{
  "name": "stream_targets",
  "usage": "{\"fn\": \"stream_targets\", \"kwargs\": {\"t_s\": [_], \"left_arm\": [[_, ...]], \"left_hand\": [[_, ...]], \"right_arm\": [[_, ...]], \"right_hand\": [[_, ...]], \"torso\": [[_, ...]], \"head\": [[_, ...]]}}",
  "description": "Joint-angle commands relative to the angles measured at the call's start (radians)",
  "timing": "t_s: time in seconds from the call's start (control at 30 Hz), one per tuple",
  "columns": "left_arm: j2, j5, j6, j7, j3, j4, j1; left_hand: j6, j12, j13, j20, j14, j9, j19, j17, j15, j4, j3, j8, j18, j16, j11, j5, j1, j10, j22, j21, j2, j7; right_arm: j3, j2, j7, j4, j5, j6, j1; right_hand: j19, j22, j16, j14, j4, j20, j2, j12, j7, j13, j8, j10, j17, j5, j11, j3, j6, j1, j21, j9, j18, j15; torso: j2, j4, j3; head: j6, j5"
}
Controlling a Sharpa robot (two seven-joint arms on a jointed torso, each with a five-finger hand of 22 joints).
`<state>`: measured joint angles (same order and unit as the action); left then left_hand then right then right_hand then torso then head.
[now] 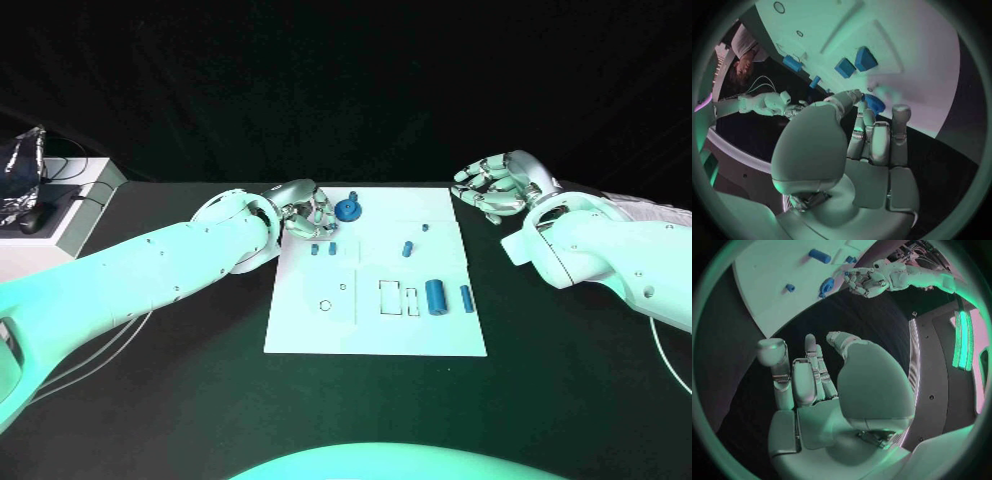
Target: Assemble the parts on the task board
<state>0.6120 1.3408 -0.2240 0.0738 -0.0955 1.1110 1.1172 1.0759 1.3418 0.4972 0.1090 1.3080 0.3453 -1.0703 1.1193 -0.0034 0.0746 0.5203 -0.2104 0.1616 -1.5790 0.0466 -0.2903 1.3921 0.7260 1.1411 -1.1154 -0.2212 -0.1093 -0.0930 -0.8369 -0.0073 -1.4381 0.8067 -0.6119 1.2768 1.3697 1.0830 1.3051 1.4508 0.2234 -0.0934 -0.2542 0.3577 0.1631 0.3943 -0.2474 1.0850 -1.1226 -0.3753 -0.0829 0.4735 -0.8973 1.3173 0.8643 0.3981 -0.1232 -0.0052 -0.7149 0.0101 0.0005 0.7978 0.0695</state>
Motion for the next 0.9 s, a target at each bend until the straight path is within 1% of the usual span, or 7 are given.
{"fn": "stream_targets", "kwargs": {"t_s": [0.03,0.2,0.9], "left_arm": [[-0.003,-0.022,0.018,0.009,-0.001,-0.003,-0.002],[-0.005,-0.024,0.019,0.009,-0.001,-0.009,-0.003],[-0.008,-0.026,0.029,0.009,-0.001,-0.023,-0.005]], "left_hand": [[-0.005,-0.006,-0.001,-0.001,0.005,0.0,-0.008,0.001,0.0,0.003,0.003,0.006,-0.018,-0.001,-0.002,0.003,0.002,0.006,0.002,-0.005,0.008,-0.004],[-0.004,-0.006,-0.002,-0.001,0.006,0.0,-0.01,0.003,0.0,0.002,0.004,0.006,-0.019,-0.001,-0.002,0.003,0.004,0.006,0.004,-0.008,0.009,-0.004],[-0.004,-0.007,-0.003,-0.002,0.007,0.001,-0.014,0.003,0.0,-0.001,0.008,0.007,-0.019,-0.001,-0.002,0.003,0.01,0.006,0.007,-0.011,0.01,-0.004]], "right_arm": [[0.0,0.001,0.011,-0.001,0.003,0.006,-0.001],[0.0,0.002,0.012,-0.001,0.003,0.006,-0.001],[0.0,0.002,0.012,-0.002,0.003,0.005,-0.001]], "right_hand": [[0.004,0.001,-0.003,-0.001,-0.001,-0.004,-0.001,-0.007,0.0,-0.001,-0.006,0.001,0.0,-0.004,0.0,0.002,-0.006,-0.01,0.0,0.001,-0.003,0.005],[0.004,0.001,-0.003,-0.001,-0.001,-0.004,-0.001,-0.007,0.0,-0.001,-0.006,0.001,0.0,-0.004,0.0,0.002,-0.006,-0.01,0.0,0.001,-0.003,0.005],[0.004,0.001,-0.004,-0.001,-0.003,-0.003,-0.001,-0.009,-0.001,-0.005,-0.007,0.003,0.001,-0.004,0.0,0.002,-0.008,-0.012,-0.001,0.002,-0.003,0.005]], "torso": [[-0.001,0.0001,0.0005],[-0.001,0.0012,0.0013],[-0.001,0.0006,0.0005]], "head": [[-0.001,0.001],[-0.001,0.002],[0.003,0.001]]}}
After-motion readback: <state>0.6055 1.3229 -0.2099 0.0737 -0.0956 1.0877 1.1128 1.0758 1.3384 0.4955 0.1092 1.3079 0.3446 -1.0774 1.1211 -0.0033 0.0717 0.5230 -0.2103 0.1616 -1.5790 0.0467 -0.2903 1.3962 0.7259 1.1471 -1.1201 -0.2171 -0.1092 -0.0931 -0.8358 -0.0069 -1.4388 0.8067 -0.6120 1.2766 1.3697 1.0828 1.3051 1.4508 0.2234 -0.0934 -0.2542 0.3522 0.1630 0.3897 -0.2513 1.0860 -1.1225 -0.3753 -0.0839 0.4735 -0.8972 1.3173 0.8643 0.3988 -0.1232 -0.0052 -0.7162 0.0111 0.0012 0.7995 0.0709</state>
